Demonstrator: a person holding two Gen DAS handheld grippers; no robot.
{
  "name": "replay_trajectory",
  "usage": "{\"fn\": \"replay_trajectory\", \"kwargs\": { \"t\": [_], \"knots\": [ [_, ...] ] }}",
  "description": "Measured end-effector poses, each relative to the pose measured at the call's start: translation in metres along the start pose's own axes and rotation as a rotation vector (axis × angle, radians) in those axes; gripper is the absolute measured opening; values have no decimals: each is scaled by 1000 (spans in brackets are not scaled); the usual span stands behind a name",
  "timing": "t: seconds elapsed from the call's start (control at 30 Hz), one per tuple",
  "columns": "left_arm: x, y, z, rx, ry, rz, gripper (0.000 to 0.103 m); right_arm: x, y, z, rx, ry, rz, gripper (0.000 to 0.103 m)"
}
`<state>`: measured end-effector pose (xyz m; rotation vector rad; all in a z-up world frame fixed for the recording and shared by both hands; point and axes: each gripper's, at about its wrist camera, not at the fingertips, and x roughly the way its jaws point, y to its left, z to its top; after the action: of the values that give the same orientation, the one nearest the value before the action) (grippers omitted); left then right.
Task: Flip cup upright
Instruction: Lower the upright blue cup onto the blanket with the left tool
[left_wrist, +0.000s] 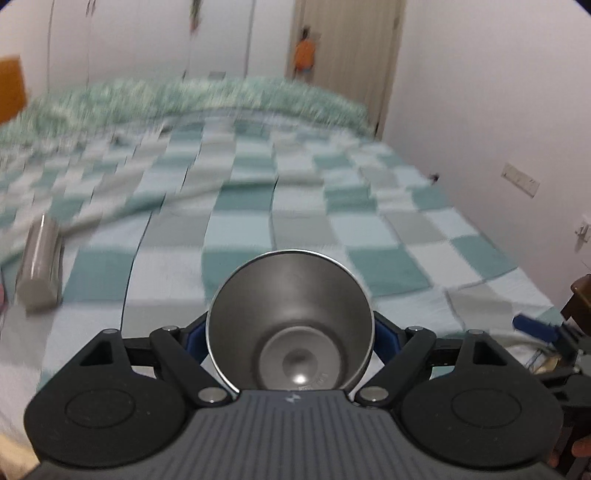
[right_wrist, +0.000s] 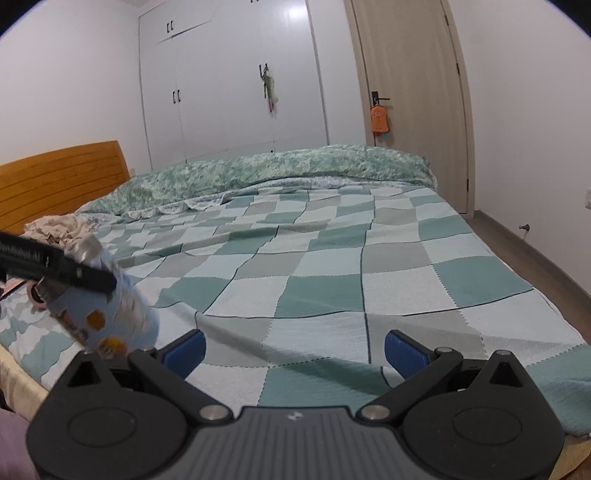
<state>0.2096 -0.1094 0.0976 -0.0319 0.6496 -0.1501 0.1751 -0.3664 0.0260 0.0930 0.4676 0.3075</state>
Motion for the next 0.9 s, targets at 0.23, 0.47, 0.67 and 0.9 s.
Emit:
{"fn": "replay_trajectory", "kwargs": {
  "t": [0.23, 0.47, 0.67, 0.9],
  "knots": [
    [23, -37, 17, 64, -124, -15, 85, -1, -3, -8, 21, -55, -37, 103],
    [66, -61, -1, 138, -136, 4, 85, 6, -3, -19, 16, -63, -52, 103],
    [85, -55, -17, 133, -140, -19, 86, 13, -4, -25, 10, -54, -62, 103],
    [50, -39, -17, 90, -238, -81, 103, 6, 5, -20, 0, -75, -60, 103]
  ]
}}
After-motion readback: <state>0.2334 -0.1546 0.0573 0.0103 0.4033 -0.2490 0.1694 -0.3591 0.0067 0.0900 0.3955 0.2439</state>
